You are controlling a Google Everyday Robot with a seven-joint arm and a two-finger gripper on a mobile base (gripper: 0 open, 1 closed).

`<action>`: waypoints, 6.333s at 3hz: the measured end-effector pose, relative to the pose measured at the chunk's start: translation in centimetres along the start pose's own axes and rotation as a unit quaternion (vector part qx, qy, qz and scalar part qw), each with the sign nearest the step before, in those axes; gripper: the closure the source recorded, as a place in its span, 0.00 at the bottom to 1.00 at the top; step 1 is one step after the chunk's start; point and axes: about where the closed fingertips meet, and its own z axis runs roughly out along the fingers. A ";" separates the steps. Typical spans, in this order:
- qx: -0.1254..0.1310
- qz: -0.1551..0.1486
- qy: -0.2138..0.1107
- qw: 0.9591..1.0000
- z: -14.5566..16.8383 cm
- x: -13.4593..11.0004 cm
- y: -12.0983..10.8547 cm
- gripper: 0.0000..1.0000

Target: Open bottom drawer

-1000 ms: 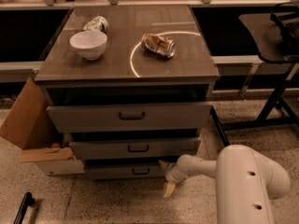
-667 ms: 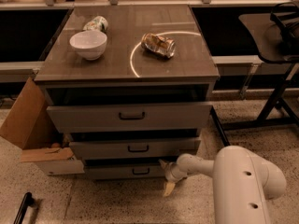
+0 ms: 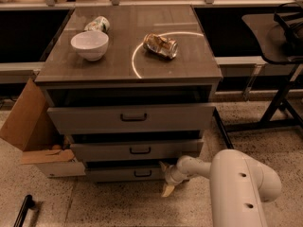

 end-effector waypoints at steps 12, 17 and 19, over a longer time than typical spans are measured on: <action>-0.086 0.021 -0.021 0.996 -1.0 -1.4 4.1 0.19; -0.133 0.067 -0.015 0.989 -2.9 -2.3 12.3 0.80; -0.137 0.068 -0.016 0.988 -2.6 -2.4 12.7 0.33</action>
Offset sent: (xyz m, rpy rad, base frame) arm -0.0941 -0.0197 0.0447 0.0525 -0.0400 -0.0075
